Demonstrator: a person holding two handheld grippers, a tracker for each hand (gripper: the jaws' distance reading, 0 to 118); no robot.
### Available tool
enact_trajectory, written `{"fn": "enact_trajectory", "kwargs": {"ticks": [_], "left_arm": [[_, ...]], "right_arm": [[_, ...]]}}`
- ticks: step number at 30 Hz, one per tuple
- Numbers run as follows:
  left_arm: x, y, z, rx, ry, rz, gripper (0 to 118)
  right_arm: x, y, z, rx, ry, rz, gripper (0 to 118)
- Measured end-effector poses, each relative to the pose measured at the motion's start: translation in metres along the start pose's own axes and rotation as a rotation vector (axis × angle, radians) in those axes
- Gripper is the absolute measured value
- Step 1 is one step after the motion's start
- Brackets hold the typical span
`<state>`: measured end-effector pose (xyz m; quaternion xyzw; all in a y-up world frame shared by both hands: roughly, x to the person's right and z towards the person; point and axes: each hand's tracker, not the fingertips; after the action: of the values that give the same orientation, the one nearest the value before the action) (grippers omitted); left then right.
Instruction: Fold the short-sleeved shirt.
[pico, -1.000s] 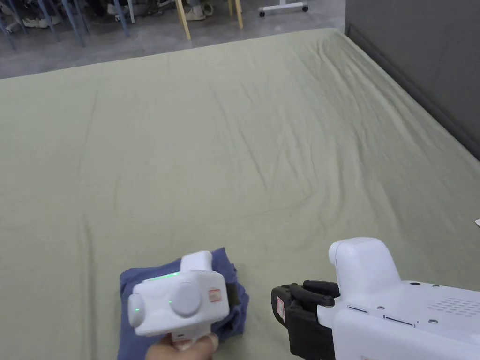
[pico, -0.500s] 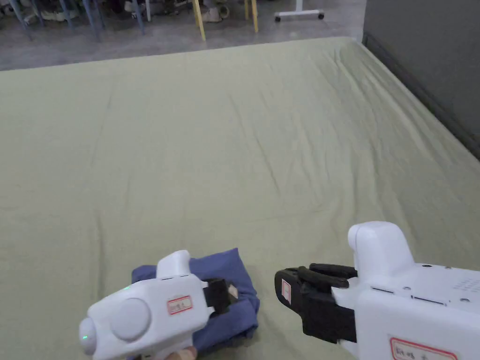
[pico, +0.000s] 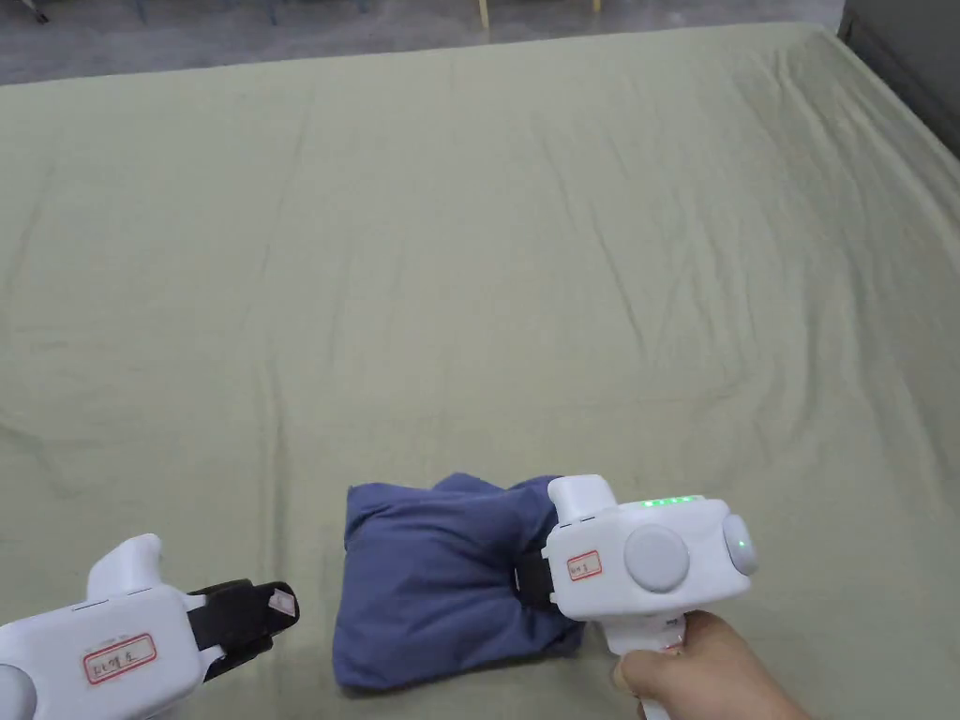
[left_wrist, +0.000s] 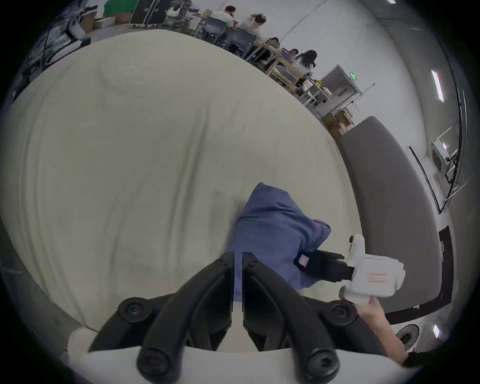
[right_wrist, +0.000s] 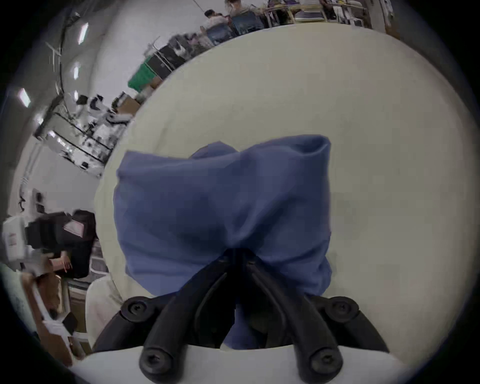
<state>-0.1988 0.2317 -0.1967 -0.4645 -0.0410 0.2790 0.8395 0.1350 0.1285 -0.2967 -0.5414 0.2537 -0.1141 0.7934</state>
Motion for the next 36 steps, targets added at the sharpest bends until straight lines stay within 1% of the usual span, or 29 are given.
{"fn": "enact_trajectory", "kwargs": {"ticks": [1, 2, 3, 4, 6, 8, 9, 10, 11, 12, 13, 15, 17, 19, 21, 22, 23, 24, 25, 26, 29, 30, 31, 34, 36], "left_arm": [[0.001, -0.001, -0.003, -0.006, -0.005, 0.005, 6], [0.003, -0.002, -0.005, -0.009, -0.009, 0.008, 6], [0.005, -0.003, -0.008, -0.013, -0.014, 0.009, 6], [-0.003, 0.001, -0.014, -0.016, -0.018, 0.008, 6], [0.000, 0.002, -0.021, -0.022, -0.025, 0.007, 6], [0.001, 0.004, -0.028, -0.026, -0.023, 0.006, 6], [0.004, 0.007, -0.032, -0.020, -0.008, -0.003, 27], [0.006, 0.009, -0.035, 0.010, 0.038, -0.037, 84], [0.009, 0.011, -0.040, 0.026, 0.065, -0.064, 118], [0.011, 0.012, -0.050, 0.005, 0.075, -0.083, 118], [0.013, 0.010, -0.052, 0.053, 0.000, -0.119, 118], [0.020, 0.012, -0.072, -0.081, -0.080, -0.070, 118], [0.017, 0.024, -0.087, -0.099, -0.099, -0.067, 118], [0.027, 0.021, -0.110, -0.132, -0.019, -0.179, 118], [0.044, 0.013, -0.124, -0.178, 0.017, -0.262, 117], [0.048, 0.010, -0.126, -0.185, -0.006, -0.274, 106], [0.051, 0.009, -0.124, -0.158, 0.062, -0.286, 92], [0.053, 0.007, -0.119, -0.131, 0.098, -0.306, 76], [0.052, 0.009, -0.116, -0.151, 0.058, -0.294, 60], [0.052, 0.010, -0.112, -0.162, 0.018, -0.280, 56], [0.052, 0.015, -0.104, -0.180, 0.035, -0.279, 52], [0.051, 0.018, -0.100, -0.179, 0.033, -0.278, 50], [0.049, 0.023, -0.095, -0.186, 0.032, -0.272, 49], [0.039, 0.038, -0.078, -0.198, 0.032, -0.275, 48], [0.023, 0.052, -0.064, -0.197, 0.120, -0.330, 48]], "right_arm": [[-0.004, 0.005, 0.009, 0.022, 0.002, 0.001, 7], [-0.009, 0.009, 0.012, 0.000, -0.012, 0.002, 7], [-0.015, 0.009, 0.016, -0.014, -0.043, 0.005, 7], [-0.022, 0.010, 0.015, -0.027, -0.087, 0.029, 7], [-0.029, 0.011, 0.010, -0.033, -0.133, 0.077, 7], [-0.034, 0.011, 0.008, -0.033, -0.137, 0.061, 7], [-0.032, 0.011, 0.009, -0.032, -0.137, 0.056, 7], [-0.032, 0.010, 0.010, -0.031, -0.137, 0.057, 7], [-0.029, 0.009, 0.009, -0.028, -0.132, 0.056, 7], [-0.026, 0.009, 0.010, -0.023, -0.120, 0.041, 7], [-0.023, 0.008, 0.010, -0.019, -0.107, 0.026, 7], [-0.020, 0.009, 0.011, -0.020, -0.092, 0.007, 7], [-0.020, 0.009, 0.011, -0.023, -0.088, -0.001, 7], [-0.021, 0.010, 0.011, -0.025, -0.089, -0.001, 7], [-0.021, 0.009, 0.011, -0.024, -0.086, -0.002, 7], [-0.020, 0.009, 0.011, -0.024, -0.085, -0.004, 7], [-0.019, 0.009, 0.011, -0.024, -0.085, -0.009, 7], [-0.017, 0.009, 0.012, -0.021, -0.074, -0.020, 7], [-0.017, 0.009, 0.013, -0.021, -0.069, -0.029, 7], [-0.019, 0.009, 0.014, -0.020, -0.073, -0.035, 7], [-0.031, 0.008, 0.021, -0.007, -0.090, -0.048, 7], [-0.040, 0.007, 0.028, 0.015, -0.093, -0.061, 6], [-0.051, 0.005, 0.035, 0.046, -0.104, -0.051, 6], [-0.101, 0.001, 0.060, 0.162, -0.120, 0.063, 6], [-0.137, -0.001, 0.073, 0.204, -0.098, 0.109, 7]]}}
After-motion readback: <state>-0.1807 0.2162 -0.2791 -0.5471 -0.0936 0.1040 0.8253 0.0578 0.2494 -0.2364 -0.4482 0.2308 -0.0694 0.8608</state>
